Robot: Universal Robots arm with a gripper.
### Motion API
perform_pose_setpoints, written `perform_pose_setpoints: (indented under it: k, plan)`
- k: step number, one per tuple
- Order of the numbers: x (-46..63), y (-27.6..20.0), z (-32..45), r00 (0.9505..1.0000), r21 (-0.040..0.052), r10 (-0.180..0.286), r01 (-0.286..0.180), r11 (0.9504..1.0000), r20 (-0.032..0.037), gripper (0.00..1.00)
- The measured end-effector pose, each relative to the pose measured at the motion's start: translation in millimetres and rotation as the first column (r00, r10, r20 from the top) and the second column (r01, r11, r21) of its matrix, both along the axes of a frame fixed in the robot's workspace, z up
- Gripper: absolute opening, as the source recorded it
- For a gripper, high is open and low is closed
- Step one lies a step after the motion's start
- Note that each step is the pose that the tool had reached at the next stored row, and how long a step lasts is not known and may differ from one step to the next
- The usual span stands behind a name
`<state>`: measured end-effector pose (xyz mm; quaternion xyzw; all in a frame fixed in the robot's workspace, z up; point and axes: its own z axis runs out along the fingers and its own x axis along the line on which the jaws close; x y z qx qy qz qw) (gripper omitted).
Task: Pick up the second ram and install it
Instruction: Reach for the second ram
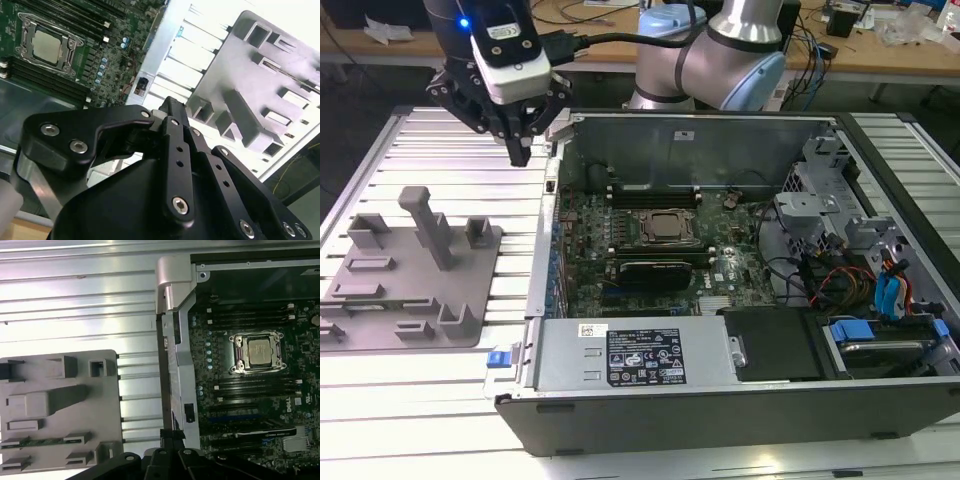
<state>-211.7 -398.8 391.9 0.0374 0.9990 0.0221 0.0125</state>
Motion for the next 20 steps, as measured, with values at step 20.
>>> perform_pose_setpoints:
  k: [20]
  plan:
    - [-62.3,0.0,-0.9,1.0,0.0,0.0,0.0,1.0,0.0001,0.08]
